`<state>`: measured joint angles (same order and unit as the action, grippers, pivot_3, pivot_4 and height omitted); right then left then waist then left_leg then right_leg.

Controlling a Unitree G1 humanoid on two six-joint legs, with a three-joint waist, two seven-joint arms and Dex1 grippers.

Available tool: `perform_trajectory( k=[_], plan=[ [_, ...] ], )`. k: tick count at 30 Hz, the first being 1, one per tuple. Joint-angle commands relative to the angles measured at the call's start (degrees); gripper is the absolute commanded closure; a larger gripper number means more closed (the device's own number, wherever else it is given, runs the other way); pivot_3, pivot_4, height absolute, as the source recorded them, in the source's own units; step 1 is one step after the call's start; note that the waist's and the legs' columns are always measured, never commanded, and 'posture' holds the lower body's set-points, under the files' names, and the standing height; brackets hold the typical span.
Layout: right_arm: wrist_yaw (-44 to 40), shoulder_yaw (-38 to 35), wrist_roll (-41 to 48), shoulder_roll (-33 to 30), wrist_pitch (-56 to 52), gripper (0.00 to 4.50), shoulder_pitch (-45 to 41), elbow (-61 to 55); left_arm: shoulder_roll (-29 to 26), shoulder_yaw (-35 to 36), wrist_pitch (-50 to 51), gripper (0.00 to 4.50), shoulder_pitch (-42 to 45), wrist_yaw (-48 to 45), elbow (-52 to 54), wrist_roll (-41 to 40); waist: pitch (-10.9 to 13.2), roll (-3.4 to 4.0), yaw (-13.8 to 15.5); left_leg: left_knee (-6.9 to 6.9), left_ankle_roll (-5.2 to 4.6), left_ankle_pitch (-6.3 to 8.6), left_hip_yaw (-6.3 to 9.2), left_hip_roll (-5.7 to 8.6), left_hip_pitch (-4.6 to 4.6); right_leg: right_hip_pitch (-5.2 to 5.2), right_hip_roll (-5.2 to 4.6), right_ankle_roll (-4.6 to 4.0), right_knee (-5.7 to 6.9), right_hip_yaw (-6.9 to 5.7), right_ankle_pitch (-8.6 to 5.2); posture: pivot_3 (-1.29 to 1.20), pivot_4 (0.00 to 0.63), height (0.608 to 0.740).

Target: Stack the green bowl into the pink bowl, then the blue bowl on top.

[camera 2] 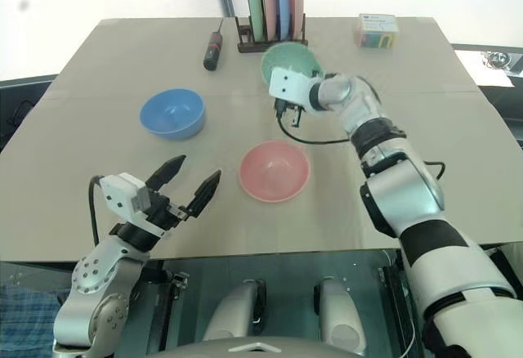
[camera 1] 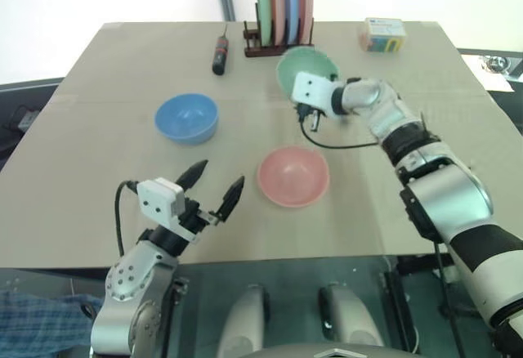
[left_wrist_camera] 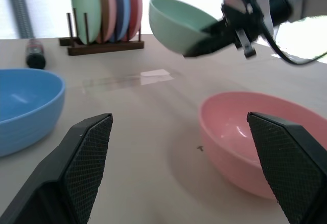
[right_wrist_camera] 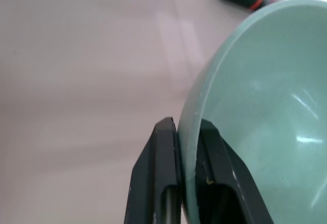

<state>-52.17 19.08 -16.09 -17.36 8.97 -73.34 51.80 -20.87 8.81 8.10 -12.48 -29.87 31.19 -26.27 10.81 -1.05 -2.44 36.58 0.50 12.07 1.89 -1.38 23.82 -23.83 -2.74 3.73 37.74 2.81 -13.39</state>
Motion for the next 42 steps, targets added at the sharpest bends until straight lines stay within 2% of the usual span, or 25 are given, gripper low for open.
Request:
perform_trajectory(
  k=[1, 3, 7, 14, 16, 17, 22, 23, 31, 37, 42],
  plan=[
    [-10.7, -1.2, 6.8, -3.1, -7.9, 4.48, 6.8, -22.4, -1.9, 0.3, -1.0, 0.00, 1.1, -3.3, 0.5, -1.6, 0.0, -0.01, 0.1, -0.01, 0.00, 0.00, 0.01, 0.00, -0.01, 0.01, 0.00, 0.00, 0.00, -0.01, 0.00, 0.00, 0.150, 0.740],
    [-15.7, -1.0, 10.6, -5.5, -15.6, 4.48, 12.0, -36.6, -3.0, 0.5, -0.9, 0.00, 2.4, -4.9, -0.8, -2.1, 0.0, -0.01, 0.3, -0.04, 0.00, 0.00, 0.09, 0.00, 0.01, 0.02, -0.01, 0.00, -0.01, -0.10, 0.00, 0.00, 0.150, 0.740],
    [-20.6, -0.7, 16.2, -8.8, -26.5, 4.48, 18.7, -55.3, -4.5, 0.8, -0.7, 0.00, 4.8, -7.4, -3.1, -2.8, 0.0, 0.03, 0.1, -0.02, 0.00, 0.00, 0.08, 0.00, 0.00, 0.02, -0.02, 0.01, 0.04, -0.10, 0.01, 0.00, 0.150, 0.740],
    [-21.3, 2.0, 18.6, -13.0, -33.8, 4.48, 25.1, -68.8, -6.4, 0.8, -0.2, 0.00, 7.9, -10.1, -5.9, -3.1, 0.0, 0.00, 0.2, 0.08, 0.00, 0.00, 0.11, -0.02, -0.08, 0.10, 0.00, -0.06, 0.04, -0.14, -0.05, 0.00, 0.150, 0.740],
    [-21.5, 2.6, 19.3, -13.8, -34.6, 3.72, 26.2, -70.9, -6.6, 0.8, 0.0, 0.00, 8.1, -10.4, -6.1, -3.2, 0.0, 0.00, 0.2, 0.09, 0.00, 0.00, 0.09, -0.02, -0.06, 0.09, -0.01, -0.16, 0.04, -0.12, -0.11, 0.00, 0.150, 0.740],
    [-21.3, 2.8, 19.5, -14.0, -34.8, 3.50, 26.5, -71.4, -6.8, 0.8, 0.1, 0.00, 8.2, -10.6, -6.2, -3.3, 0.0, 0.00, 0.1, 0.09, 0.00, 0.00, 0.09, -0.02, -0.04, 0.08, -0.01, -0.12, 0.04, -0.13, -0.09, 0.00, 0.150, 0.740],
    [-18.4, 2.1, 20.4, -13.7, -38.2, 1.36, 26.5, -71.7, -7.5, 1.1, 1.0, 0.00, 8.5, -11.1, -6.1, -3.7, 0.0, -0.01, 0.2, 0.09, 0.00, 0.00, 0.10, -0.02, -0.04, 0.07, -0.01, 0.01, 0.03, -0.13, -0.02, 0.00, 0.150, 0.740],
    [-17.8, 1.2, 21.3, -13.6, -39.8, 1.14, 26.3, -71.7, -7.7, 1.3, 1.2, 0.00, 8.7, -11.0, -6.1, -3.8, 0.0, -0.01, 0.2, 0.10, 0.00, 0.00, 0.10, -0.02, -0.04, 0.08, -0.01, 0.00, 0.03, -0.13, -0.02, 0.00, 0.150, 0.740],
    [-13.0, -13.3, 35.5, -14.2, -53.2, 1.14, 27.9, -71.4, -9.8, 2.5, 6.4, 0.00, 16.6, -2.7, -11.1, 2.2, 0.0, -0.03, 0.6, 0.14, 0.00, 0.00, 0.15, -0.01, -0.01, 0.12, -0.01, 0.01, 0.03, -0.17, -0.01, 0.00, 0.150, 0.740],
    [-8.5, -22.7, 42.4, -15.9, -56.5, 1.14, 30.9, -70.5, -13.1, 1.0, 10.4, 0.00, 24.5, -1.8, -18.2, 6.7, 0.0, -0.05, 0.6, 0.12, 0.00, 0.00, 0.15, 0.00, 0.03, 0.10, 0.00, 0.02, -0.01, -0.18, -0.01, 0.00, 0.150, 0.740],
    [-5.0, -27.9, 45.8, -18.8, -57.2, 1.14, 34.4, -72.2, -17.0, -3.8, 9.1, 0.00, 33.1, -3.8, -29.6, 14.5, 0.0, -0.05, 0.4, 0.11, 0.00, 0.00, 0.10, 0.01, 0.01, 0.11, 0.00, 0.03, -0.02, -0.14, 0.00, 0.00, 0.150, 0.740]
  ],
)
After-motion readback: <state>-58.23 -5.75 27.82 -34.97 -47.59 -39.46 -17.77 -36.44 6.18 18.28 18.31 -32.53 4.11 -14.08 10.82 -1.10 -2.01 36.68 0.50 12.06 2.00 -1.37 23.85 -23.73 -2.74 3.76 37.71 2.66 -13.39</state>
